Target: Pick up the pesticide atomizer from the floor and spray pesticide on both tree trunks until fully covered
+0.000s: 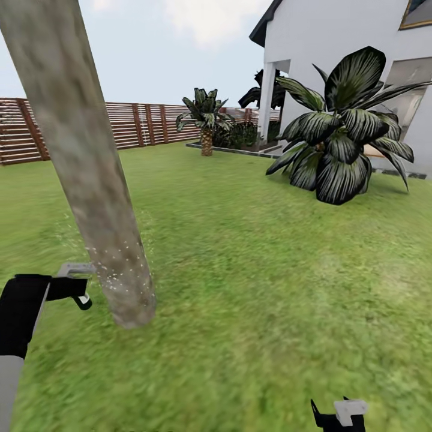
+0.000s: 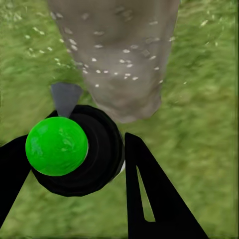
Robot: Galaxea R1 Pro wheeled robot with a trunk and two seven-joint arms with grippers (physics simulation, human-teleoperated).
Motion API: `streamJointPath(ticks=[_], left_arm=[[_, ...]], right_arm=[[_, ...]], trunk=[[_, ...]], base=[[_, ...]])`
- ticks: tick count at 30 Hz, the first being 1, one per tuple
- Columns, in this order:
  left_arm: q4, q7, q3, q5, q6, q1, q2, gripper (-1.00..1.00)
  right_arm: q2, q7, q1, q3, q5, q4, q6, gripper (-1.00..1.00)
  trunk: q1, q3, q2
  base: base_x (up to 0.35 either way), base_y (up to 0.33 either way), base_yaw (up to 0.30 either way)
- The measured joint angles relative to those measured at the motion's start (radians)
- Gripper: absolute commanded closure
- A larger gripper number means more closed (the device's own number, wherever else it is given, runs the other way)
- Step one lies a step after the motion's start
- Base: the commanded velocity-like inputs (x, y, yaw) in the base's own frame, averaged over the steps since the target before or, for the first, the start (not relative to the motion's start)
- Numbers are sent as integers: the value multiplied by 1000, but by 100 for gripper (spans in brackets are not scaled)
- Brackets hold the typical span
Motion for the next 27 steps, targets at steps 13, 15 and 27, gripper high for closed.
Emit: streamJointPath(ticks=[13, 15, 27], left_arm=[[-90, -6, 2, -2, 56, -5, 1, 100], [-95, -5, 3, -2, 63, -4, 2, 100], [-97, -3, 0, -2, 64, 5, -1, 100]], right_arm=[[0, 0, 0, 0, 0, 0, 0, -100], [0, 0, 0, 0, 0, 0, 0, -100], [0, 1, 0, 0, 0, 0, 0, -100]], trunk=[[0, 0, 0], [0, 0, 0], [0, 0, 0]], base=[[71, -233, 61], [1, -275, 266], [79, -270, 185]])
